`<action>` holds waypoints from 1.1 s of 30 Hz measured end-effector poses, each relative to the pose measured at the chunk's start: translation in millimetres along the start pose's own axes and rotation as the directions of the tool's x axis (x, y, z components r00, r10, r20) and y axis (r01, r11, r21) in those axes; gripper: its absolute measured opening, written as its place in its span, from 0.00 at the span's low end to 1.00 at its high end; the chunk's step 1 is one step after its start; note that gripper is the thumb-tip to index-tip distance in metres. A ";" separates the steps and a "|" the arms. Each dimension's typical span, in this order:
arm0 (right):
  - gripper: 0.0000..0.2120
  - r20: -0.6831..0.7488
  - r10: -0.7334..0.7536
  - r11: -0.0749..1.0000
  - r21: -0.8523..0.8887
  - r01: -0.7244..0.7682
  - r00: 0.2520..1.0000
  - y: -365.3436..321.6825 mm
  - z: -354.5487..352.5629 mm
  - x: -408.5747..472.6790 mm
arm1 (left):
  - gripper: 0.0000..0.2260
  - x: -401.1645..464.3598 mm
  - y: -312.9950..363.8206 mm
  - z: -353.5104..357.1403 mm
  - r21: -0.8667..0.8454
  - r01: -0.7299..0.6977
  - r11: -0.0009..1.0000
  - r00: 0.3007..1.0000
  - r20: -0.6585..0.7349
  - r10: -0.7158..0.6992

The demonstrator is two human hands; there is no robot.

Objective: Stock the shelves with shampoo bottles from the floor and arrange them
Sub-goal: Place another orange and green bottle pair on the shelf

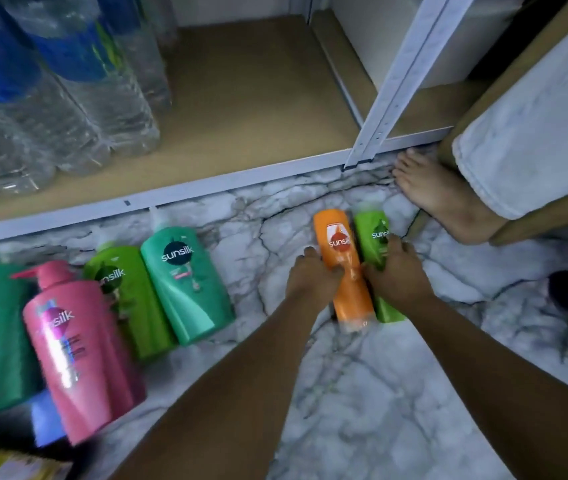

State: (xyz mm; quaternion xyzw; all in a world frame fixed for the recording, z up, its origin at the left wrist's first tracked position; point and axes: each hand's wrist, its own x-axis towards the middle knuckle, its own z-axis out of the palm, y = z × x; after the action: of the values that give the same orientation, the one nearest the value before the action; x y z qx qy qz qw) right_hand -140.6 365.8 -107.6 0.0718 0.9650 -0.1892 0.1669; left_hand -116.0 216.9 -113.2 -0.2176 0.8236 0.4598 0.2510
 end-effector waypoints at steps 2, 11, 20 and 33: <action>0.33 0.036 0.048 0.996 0.073 -0.050 0.998 1.7 -0.1 5.1 | 0.24 4.9 6.9 5.4 -0.150 0.062 0.987 0.998 0.014 -0.060; 0.41 0.124 0.210 0.920 0.311 -0.239 0.970 5.4 7.3 12.9 | 0.30 12.4 4.7 17.4 -0.351 0.122 0.928 0.992 0.015 -0.125; 0.28 0.129 0.061 0.786 0.605 -0.127 0.990 -17.2 6.5 -28.0 | 0.17 -18.3 -16.2 -15.4 -0.602 0.041 0.798 0.996 -0.036 -0.078; 0.24 0.144 -0.096 0.731 0.681 -0.029 0.985 -156.0 -80.8 -123.4 | 0.23 -136.1 15.4 -168.6 -0.688 0.017 0.726 0.996 -0.052 -0.072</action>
State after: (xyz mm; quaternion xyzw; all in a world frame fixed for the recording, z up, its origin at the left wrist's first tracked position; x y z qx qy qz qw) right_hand -80.6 244.6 59.3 0.0940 0.8119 -0.5377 0.2069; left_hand -55.0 95.5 56.4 -0.3314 0.5987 0.7170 0.1329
